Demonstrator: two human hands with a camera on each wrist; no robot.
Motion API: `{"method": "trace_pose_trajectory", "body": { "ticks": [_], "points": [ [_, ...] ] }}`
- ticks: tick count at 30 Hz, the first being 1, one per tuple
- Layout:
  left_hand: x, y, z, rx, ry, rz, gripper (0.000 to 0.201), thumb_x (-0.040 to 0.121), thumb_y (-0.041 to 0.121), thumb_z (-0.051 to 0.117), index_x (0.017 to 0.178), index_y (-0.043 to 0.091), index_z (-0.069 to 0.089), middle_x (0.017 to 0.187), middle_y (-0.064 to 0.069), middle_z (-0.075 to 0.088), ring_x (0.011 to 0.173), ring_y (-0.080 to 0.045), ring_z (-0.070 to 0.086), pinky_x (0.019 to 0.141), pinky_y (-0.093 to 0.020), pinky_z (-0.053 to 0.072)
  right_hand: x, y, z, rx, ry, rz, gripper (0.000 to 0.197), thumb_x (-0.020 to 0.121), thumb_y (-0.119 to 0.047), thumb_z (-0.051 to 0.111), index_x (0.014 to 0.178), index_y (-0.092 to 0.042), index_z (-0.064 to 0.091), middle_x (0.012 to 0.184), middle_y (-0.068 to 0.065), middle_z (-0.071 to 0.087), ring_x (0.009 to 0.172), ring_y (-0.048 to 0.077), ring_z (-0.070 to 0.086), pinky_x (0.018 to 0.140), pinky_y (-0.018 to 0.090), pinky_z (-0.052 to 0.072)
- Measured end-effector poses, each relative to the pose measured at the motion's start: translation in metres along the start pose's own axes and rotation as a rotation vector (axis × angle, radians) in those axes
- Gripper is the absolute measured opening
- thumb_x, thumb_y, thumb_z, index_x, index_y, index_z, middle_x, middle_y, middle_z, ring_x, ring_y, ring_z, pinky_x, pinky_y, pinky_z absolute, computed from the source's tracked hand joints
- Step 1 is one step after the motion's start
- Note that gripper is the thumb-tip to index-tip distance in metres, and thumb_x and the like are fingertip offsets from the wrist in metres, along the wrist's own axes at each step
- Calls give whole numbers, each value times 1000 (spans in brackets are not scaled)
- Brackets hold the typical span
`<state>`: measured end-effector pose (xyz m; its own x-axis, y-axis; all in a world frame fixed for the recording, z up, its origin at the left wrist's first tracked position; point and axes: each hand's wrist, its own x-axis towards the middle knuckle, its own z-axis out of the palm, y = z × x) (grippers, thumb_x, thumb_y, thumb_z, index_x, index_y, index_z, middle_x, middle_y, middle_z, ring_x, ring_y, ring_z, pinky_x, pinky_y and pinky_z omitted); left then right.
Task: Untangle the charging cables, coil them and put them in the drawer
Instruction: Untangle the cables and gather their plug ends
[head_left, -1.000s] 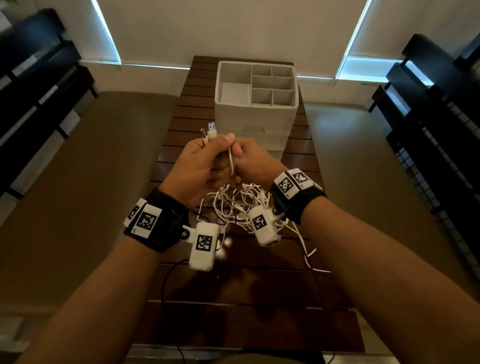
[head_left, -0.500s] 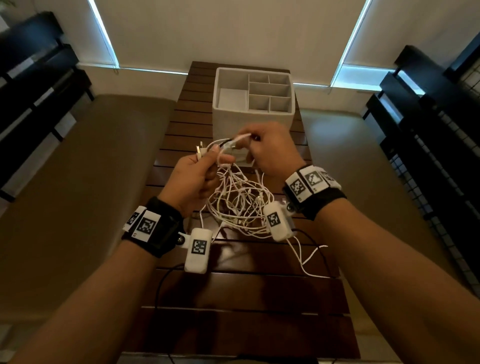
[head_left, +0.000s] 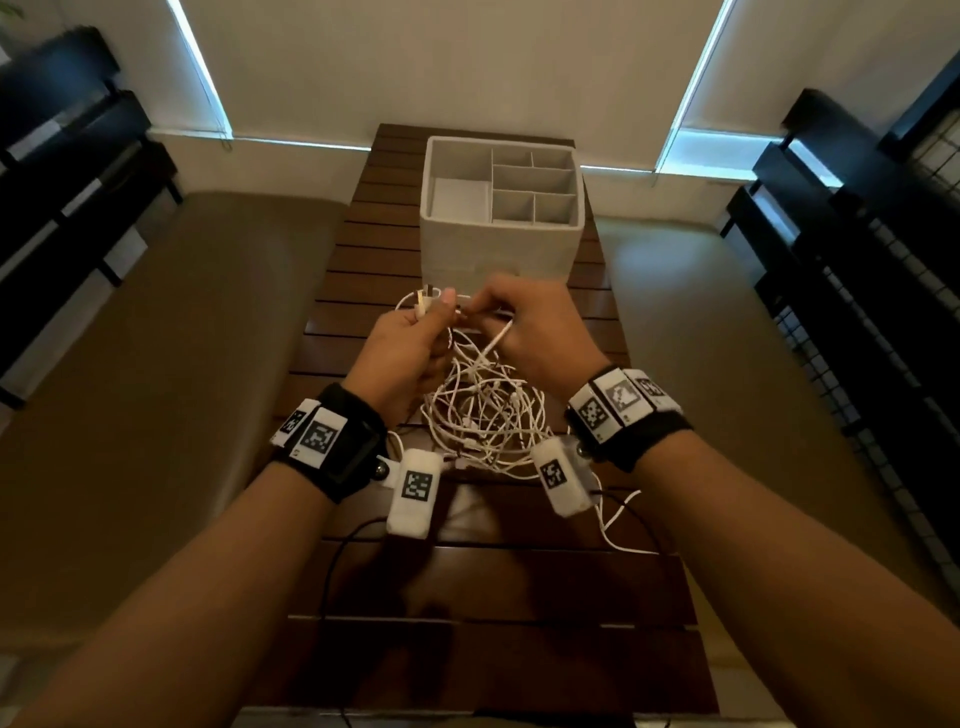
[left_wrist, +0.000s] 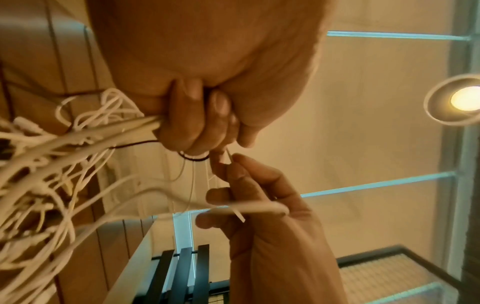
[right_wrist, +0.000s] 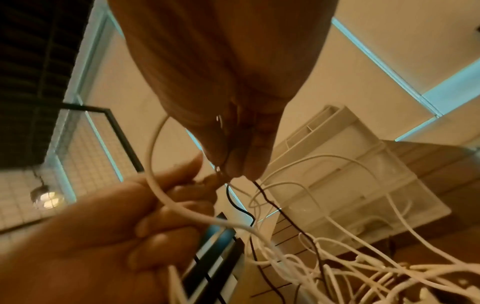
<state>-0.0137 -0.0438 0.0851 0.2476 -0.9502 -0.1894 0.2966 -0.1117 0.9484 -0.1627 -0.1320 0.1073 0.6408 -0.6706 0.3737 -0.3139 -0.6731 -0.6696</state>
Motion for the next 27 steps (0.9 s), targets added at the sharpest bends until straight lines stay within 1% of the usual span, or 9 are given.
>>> {"method": "trace_pose_trajectory", "body": {
  "ticks": [4, 9, 15, 16, 18, 20, 21, 24, 27],
  "points": [
    [18, -12, -9, -209, 42, -76, 27, 109, 26, 53, 107, 4, 68, 54, 8, 26, 40, -5, 22, 37, -20, 16, -11, 9, -2, 11, -133, -61, 5, 91, -9, 76, 93, -13, 78, 94, -4, 78, 91, 2, 73, 83, 26, 59],
    [27, -3, -25, -460, 104, -124, 24, 111, 22, 47, 98, 10, 64, 49, 10, 26, 34, -3, 22, 30, -17, 16, -25, 32, -31, -218, -213, -23, 13, 88, -5, 76, 92, -16, 81, 89, -6, 78, 81, 7, 72, 76, 23, 57],
    [37, 5, -46, -546, 165, -111, 23, 111, 24, 45, 97, 14, 61, 46, 9, 26, 32, -5, 22, 29, -17, 17, -47, 66, -54, -516, -325, 118, 24, 84, 0, 71, 90, -22, 76, 80, -3, 74, 78, 18, 70, 72, 40, 59],
    [37, 2, -44, -518, 164, -114, 23, 111, 23, 46, 99, 13, 62, 46, 9, 26, 32, -5, 22, 29, -17, 17, -49, 69, -55, -573, -364, 159, 26, 86, 0, 69, 95, -23, 76, 84, 0, 75, 82, 22, 71, 75, 41, 59],
    [38, -8, -36, -448, 149, -111, 22, 111, 23, 48, 102, 11, 64, 48, 9, 25, 34, -4, 21, 29, -17, 18, -47, 66, -56, -665, -478, 251, 44, 90, 5, 62, 121, -24, 74, 111, 7, 76, 105, 29, 71, 89, 43, 58],
    [39, -19, -27, -378, 140, -109, 22, 110, 22, 50, 106, 9, 67, 52, 9, 25, 36, -3, 21, 30, -17, 20, -39, 55, -58, -676, -584, 306, 63, 92, 9, 58, 146, -24, 58, 140, 9, 64, 128, 29, 61, 107, 41, 51],
    [39, -23, -24, -347, 137, -109, 22, 110, 22, 51, 108, 9, 68, 52, 9, 26, 37, -3, 22, 30, -18, 20, -34, 44, -59, -626, -571, 297, 66, 93, 9, 57, 150, -23, 53, 146, 8, 59, 133, 27, 56, 110, 38, 46],
    [36, -29, -10, -246, 107, -103, 25, 109, 23, 51, 110, 8, 71, 51, 10, 27, 38, -3, 23, 33, -18, 20, -18, 19, -45, -398, -321, 180, 50, 99, -4, 57, 146, -23, 57, 138, 2, 63, 122, 19, 59, 104, 32, 48],
    [30, -29, 5, -229, 58, -97, 28, 108, 21, 53, 118, 2, 69, 51, 9, 28, 39, -4, 24, 33, -18, 21, -10, 10, -13, -228, -315, 154, 32, 103, -30, 62, 132, -18, 65, 108, -2, 72, 92, 12, 66, 80, 29, 49]
  ]
}}
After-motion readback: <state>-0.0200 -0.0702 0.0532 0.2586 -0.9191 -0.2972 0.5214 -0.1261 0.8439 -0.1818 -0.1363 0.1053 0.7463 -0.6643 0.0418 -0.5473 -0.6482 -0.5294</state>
